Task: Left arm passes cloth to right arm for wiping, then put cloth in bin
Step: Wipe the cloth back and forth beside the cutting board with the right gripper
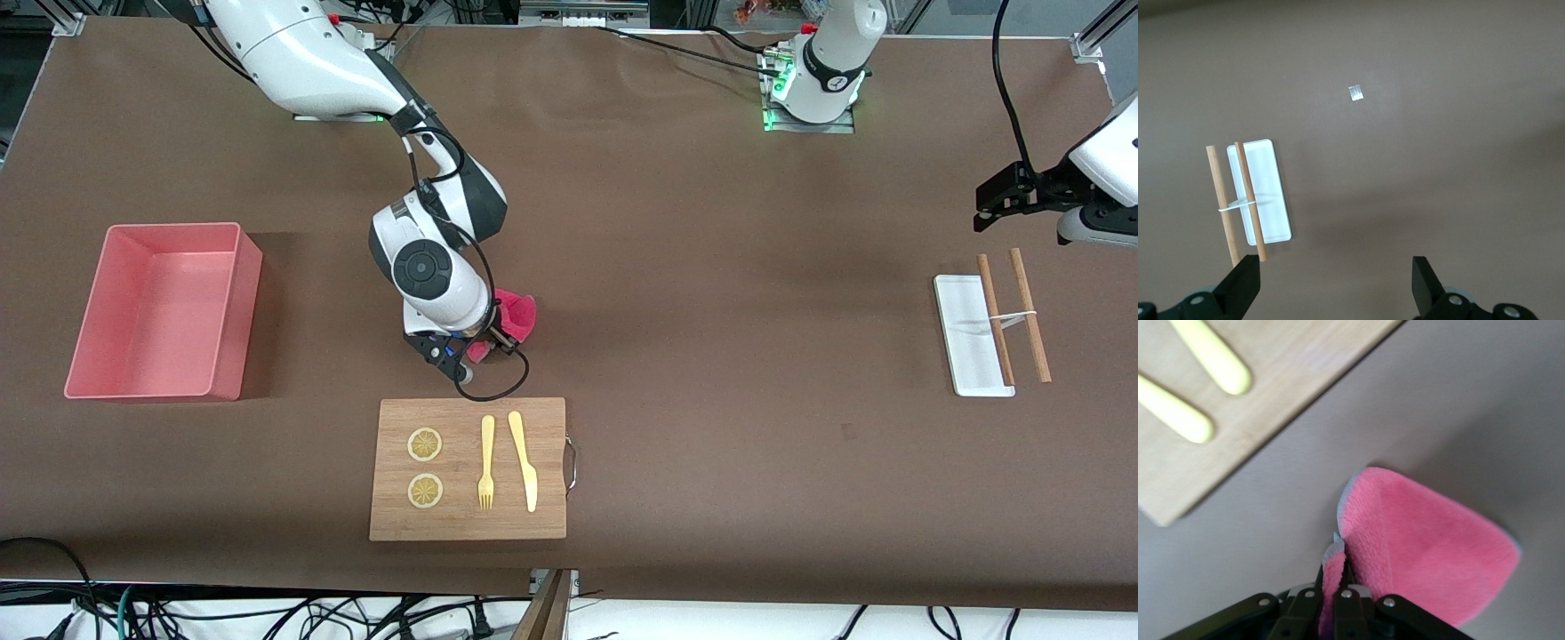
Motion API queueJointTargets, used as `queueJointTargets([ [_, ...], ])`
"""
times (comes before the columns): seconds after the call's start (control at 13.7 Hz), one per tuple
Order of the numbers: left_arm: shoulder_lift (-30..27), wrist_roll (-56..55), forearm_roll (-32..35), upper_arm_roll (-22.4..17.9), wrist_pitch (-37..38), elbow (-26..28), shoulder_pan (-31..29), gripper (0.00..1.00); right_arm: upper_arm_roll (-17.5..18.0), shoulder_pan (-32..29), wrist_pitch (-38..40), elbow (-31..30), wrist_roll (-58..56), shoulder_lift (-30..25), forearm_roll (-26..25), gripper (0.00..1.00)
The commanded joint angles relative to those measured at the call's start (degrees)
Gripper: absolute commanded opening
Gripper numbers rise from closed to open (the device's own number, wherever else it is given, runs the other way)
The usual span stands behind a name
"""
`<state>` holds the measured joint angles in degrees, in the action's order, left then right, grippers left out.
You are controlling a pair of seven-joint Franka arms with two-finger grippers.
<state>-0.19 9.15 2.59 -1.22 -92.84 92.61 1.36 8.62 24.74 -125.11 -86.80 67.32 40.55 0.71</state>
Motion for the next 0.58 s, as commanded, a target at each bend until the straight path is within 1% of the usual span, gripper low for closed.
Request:
queueJointTargets([
  [0.0,0.90,-0.71,1.37,0.79,-0.23,-1.64,-0.21,1.00,-1.05,-2.14,6.26,1.20,-8.58,0.58,0.17,0.00],
  [0.22,0.90,-0.71,1.19,0.79,-0.14,-1.64,-0.21,1.00,-3.51,-3.55,11.09,1.20,-16.58,0.32,0.17,0.00],
  [0.51,0.81,-0.80,0.93,1.40,0.12,-1.64,-0.04,1.00,-9.92,-3.56,16.29,0.59,-28.35,0.32,0.17,0.00],
])
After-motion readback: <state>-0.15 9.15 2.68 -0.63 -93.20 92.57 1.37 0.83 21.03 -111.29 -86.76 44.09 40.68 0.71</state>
